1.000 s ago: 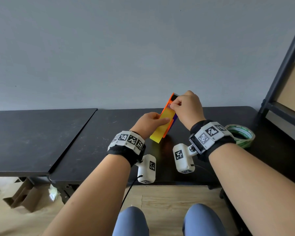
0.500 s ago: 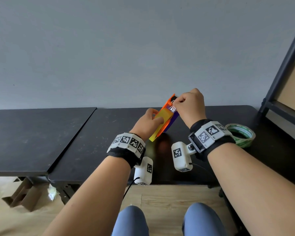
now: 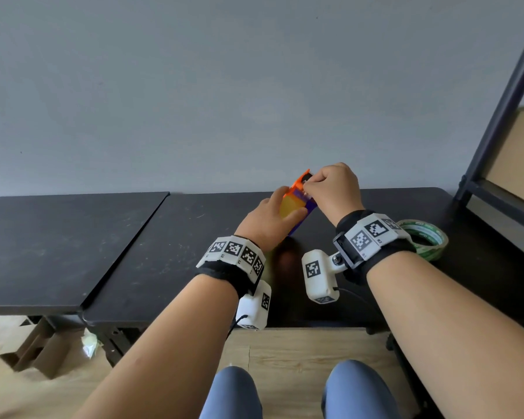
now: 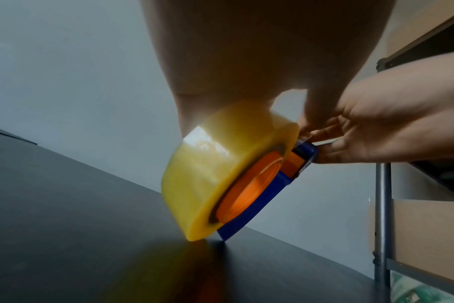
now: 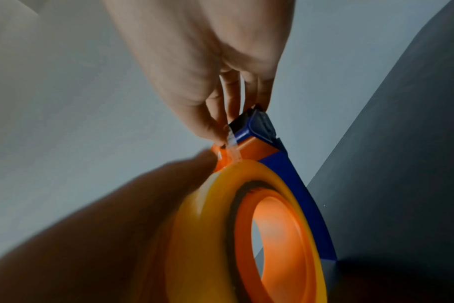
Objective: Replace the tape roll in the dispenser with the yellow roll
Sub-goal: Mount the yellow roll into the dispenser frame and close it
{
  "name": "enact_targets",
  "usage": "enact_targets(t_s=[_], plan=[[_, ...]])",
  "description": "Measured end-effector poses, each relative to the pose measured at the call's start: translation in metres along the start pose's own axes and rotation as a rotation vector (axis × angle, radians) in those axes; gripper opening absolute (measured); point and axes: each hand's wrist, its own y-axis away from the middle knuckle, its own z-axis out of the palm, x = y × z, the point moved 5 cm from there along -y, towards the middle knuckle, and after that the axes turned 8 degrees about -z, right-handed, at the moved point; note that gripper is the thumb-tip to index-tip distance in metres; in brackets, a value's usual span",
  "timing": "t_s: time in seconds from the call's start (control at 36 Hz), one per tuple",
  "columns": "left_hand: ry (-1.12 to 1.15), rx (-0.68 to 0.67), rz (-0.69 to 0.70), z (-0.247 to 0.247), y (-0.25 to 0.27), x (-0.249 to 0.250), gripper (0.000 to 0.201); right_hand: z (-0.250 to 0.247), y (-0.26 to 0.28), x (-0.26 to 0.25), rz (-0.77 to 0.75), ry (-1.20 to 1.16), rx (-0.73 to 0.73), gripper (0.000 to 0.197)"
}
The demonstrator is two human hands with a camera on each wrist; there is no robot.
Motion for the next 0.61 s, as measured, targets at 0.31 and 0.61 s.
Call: enact_targets(t_s=[0.31,0.61], plan=[[-0.239,0.154,0.069,-0.0004,-0.0041,0.0017,0.068,0.0004,0.0051,-0.0044,0.009,0.044,-0.045,0.015],[-0.245,0.179,0.073,0.0,-0.0062,0.001,0.068,0.0005,0.0078,-0.0043,0.009,0.046,-0.016,0.011]])
